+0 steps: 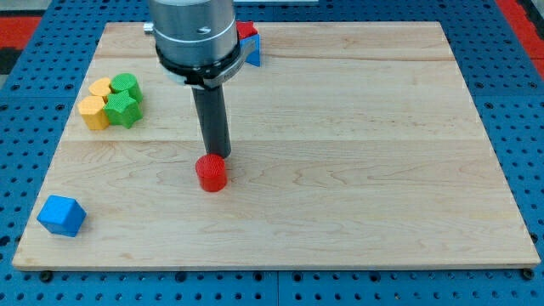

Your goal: Push the red circle closer to the blue cube

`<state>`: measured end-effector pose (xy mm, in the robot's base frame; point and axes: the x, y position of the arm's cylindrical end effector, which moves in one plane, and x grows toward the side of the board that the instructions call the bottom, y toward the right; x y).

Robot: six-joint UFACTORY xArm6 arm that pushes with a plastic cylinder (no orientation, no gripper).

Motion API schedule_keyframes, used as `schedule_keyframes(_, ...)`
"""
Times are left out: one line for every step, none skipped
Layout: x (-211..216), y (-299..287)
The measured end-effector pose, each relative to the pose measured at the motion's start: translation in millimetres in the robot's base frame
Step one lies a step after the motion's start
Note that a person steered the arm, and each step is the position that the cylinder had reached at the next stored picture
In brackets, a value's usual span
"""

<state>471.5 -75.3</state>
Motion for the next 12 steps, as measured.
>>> schedule_keyframes(1, 21)
schedule_keyframes(16, 22)
schedule_keyframes(27, -5)
schedule_keyframes(42, -30)
schedule_keyframes(47, -20)
schedule_keyframes(63, -27)
schedule_keyframes(72, -59)
schedule_keyframes(73, -89)
schedule_keyframes(77, -90)
schedule_keyframes(87, -89)
schedule_keyframes(94, -90)
schedule_keyframes(92, -89)
